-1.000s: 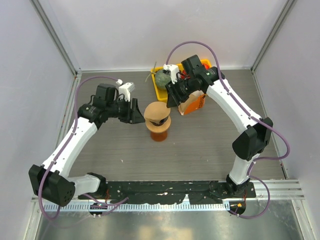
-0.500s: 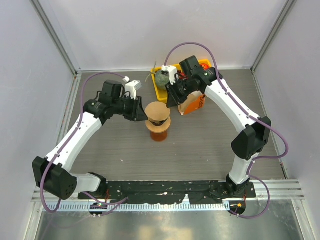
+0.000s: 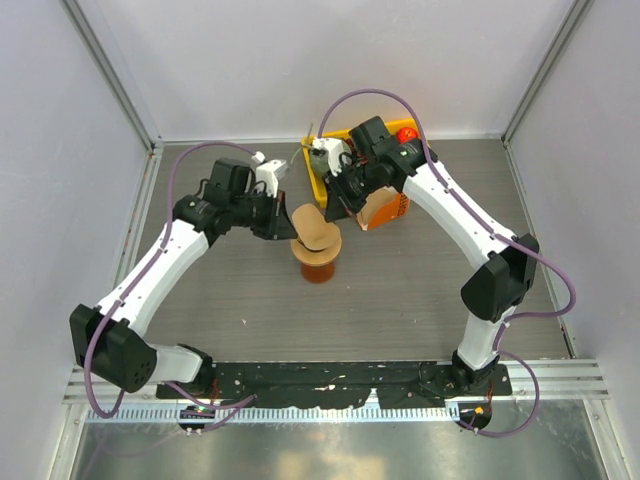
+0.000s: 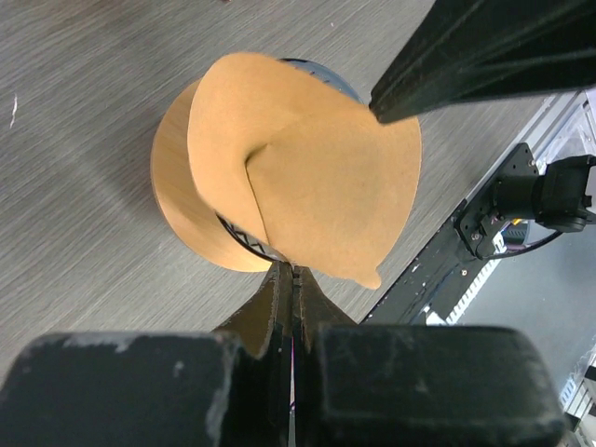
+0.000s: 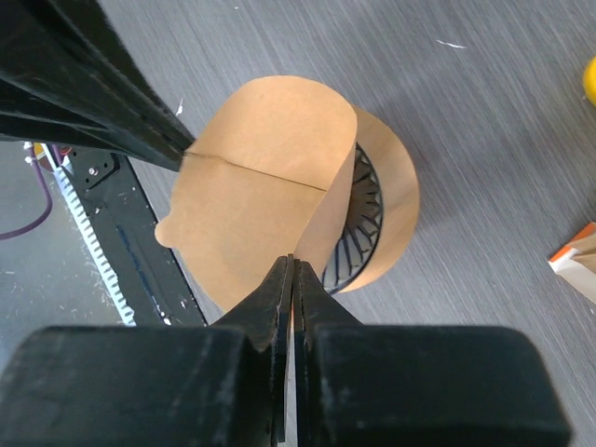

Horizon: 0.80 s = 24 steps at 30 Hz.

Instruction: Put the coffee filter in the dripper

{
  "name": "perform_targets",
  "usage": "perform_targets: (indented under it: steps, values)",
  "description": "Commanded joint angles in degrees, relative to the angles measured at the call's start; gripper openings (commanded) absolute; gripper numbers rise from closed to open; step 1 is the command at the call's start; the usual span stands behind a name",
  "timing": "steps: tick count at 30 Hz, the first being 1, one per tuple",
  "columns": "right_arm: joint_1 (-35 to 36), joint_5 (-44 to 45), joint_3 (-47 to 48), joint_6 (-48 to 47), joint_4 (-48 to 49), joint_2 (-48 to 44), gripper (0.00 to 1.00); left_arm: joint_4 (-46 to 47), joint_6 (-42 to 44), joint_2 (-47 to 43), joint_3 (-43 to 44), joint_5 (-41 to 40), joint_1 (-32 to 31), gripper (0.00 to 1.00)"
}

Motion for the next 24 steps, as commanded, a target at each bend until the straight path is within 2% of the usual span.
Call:
perform_targets:
  steps: [1, 16, 24]
  values:
    - [1.42, -2.51, 0.89, 0.33, 0.6, 0.38, 0.05, 3.17, -0.14, 1.2, 3.34, 0.39, -0.89, 0.0]
    - [1.68, -7.69, 0.63, 6.3, 2.63, 3.9, 0.05, 6.07, -4.19, 6.39, 6.85, 2.06, -1.24, 0.0]
    - [1.33, -4.63, 1.51, 4.82, 1.57, 3.47, 0.05, 3.7, -2.26, 4.47, 5.45, 0.92, -1.15, 0.0]
